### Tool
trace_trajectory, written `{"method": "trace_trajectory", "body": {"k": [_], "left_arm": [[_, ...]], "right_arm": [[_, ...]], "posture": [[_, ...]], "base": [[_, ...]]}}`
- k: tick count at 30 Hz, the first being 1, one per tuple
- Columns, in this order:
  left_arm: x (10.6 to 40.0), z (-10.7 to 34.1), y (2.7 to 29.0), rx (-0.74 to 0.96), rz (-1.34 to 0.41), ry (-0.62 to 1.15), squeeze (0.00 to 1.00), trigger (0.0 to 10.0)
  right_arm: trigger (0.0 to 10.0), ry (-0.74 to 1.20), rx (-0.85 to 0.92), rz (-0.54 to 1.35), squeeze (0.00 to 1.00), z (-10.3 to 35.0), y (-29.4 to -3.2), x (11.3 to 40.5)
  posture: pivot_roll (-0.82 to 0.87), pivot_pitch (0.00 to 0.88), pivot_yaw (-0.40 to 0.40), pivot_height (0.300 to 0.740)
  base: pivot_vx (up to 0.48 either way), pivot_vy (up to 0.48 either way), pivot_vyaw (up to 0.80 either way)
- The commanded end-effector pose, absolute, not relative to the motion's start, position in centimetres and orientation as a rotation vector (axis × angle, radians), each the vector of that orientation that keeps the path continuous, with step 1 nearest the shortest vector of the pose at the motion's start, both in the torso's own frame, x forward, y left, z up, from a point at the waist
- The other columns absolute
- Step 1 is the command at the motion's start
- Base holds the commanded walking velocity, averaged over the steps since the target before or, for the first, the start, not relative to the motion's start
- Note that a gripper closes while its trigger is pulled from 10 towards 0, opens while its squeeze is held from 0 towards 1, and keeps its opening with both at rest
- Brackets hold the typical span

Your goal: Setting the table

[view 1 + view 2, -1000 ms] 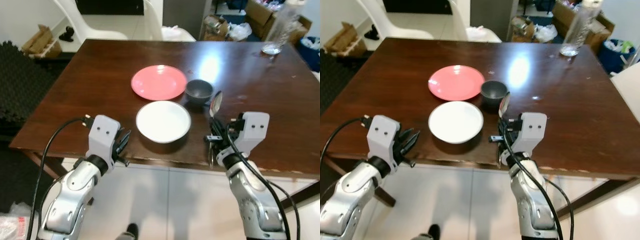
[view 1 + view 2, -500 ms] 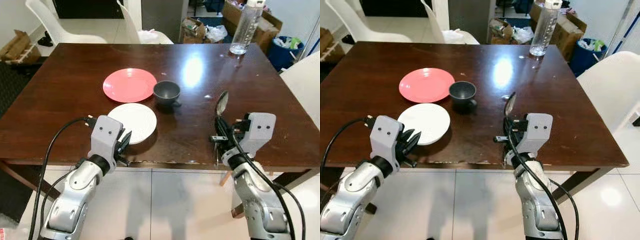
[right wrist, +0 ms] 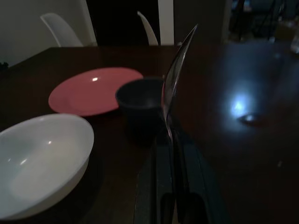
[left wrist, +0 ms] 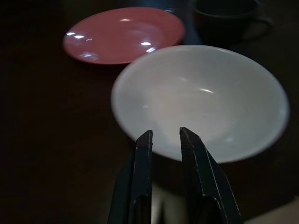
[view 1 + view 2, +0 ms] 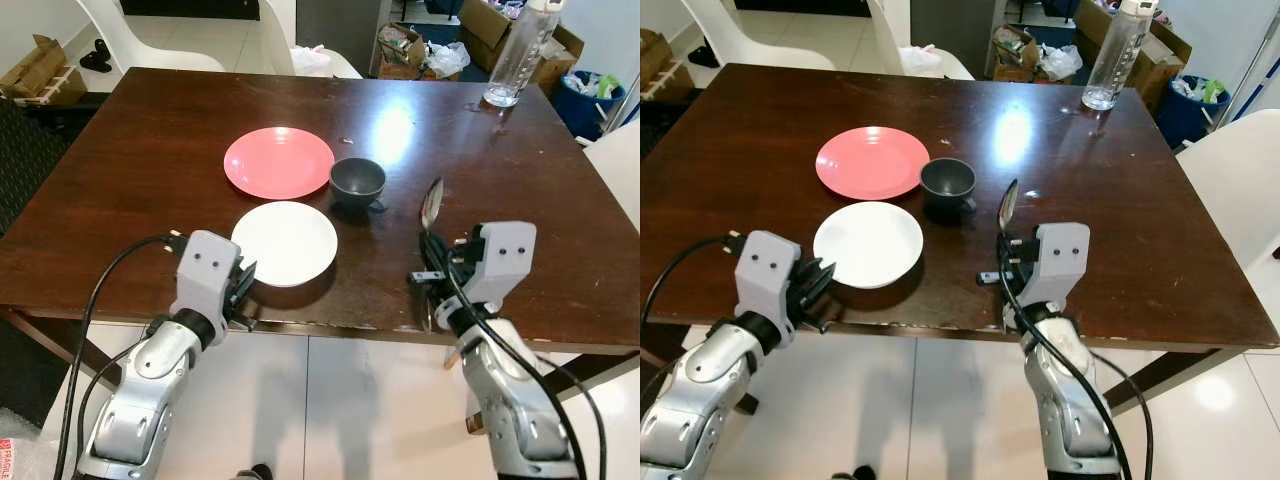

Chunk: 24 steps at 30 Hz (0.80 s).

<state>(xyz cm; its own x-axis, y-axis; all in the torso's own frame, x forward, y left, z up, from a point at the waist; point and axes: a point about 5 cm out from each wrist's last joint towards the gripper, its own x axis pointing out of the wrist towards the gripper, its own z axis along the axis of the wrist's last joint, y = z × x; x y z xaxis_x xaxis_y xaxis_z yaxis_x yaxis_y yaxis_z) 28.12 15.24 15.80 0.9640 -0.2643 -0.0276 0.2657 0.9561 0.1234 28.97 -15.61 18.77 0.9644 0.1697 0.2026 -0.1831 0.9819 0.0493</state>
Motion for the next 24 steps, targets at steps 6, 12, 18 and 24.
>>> {"method": "trace_trajectory", "body": {"k": [6, 12, 18, 24], "left_arm": [[28.2, 16.2, 16.5, 0.115, -0.255, 0.019, 0.0, 10.0], [28.2, 18.8, 16.8, 0.15, -0.484, -0.006, 0.0, 10.0], [28.0, 22.3, 15.5, 0.191, -0.72, -0.054, 0.0, 10.0], [27.8, 23.7, 13.1, 0.167, -0.775, -0.106, 0.0, 10.0]], "right_arm": [[10.0, -0.1, -0.08, 0.102, 0.0, 18.2, -17.7, 30.0], [10.0, 0.039, -0.06, 0.069, 0.0, 17.5, -18.5, 32.3], [10.0, 0.111, -0.015, 0.077, 0.0, 17.1, -18.3, 34.3], [10.0, 0.186, 0.004, 0.152, 0.0, 16.3, -16.7, 35.9]], "posture": [[-0.02, 0.087, 0.086, 0.74], [0.0, 0.098, 0.08, 0.74], [0.02, 0.107, 0.084, 0.74], [0.04, 0.128, 0.081, 0.74]], "base": [[0.0, 0.0, 0.0], [0.0, 0.0, 0.0], [0.0, 0.0, 0.0], [0.0, 0.0, 0.0]]}}
